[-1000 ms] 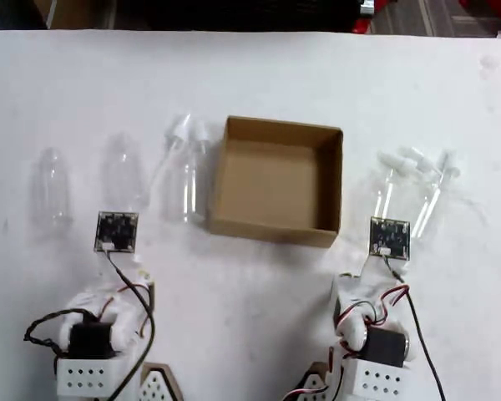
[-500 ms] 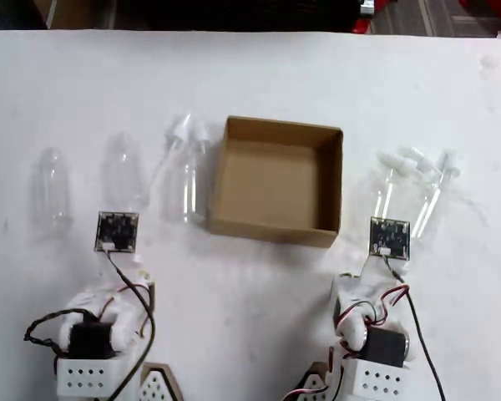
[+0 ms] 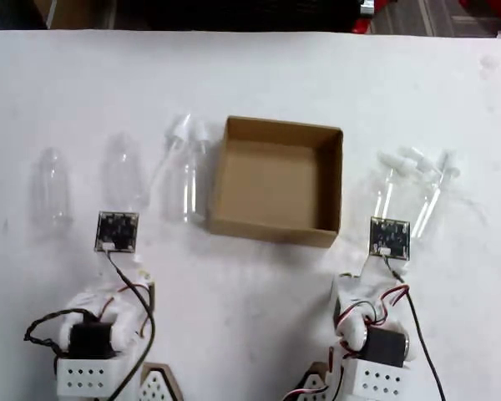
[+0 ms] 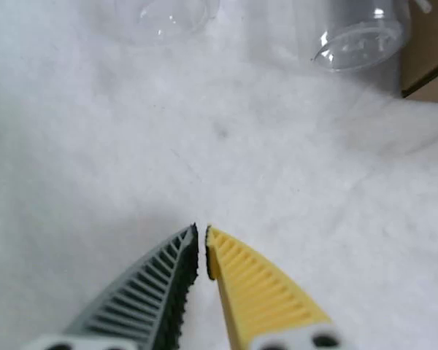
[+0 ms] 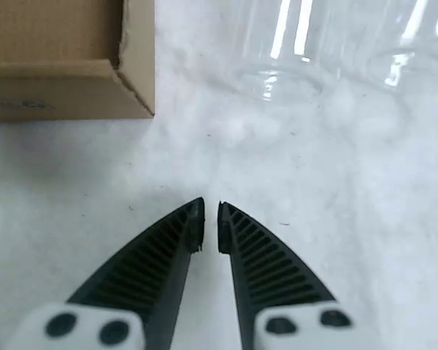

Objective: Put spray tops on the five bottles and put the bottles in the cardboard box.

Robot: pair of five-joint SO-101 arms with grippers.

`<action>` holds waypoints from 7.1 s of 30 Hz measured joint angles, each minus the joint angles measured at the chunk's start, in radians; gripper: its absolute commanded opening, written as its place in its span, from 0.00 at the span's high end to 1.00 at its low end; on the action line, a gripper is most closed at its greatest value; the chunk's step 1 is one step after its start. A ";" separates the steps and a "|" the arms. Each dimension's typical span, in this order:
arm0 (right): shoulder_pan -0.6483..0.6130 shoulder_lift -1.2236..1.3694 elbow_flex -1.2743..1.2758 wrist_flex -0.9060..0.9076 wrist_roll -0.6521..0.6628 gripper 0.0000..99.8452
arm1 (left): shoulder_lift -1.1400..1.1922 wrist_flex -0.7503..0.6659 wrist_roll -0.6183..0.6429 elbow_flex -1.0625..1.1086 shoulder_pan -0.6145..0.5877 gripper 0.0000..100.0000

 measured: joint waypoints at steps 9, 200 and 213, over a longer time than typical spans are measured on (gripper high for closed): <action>0.000 0.000 0.000 0.000 0.000 0.98 | 0.000 0.000 0.000 0.000 0.000 0.98; 0.000 0.000 0.000 0.000 0.000 0.98 | 3.032 0.364 -0.078 -3.193 -0.430 0.84; 0.000 0.000 0.000 0.000 0.000 0.98 | 3.032 0.365 -0.078 -3.121 -0.437 0.81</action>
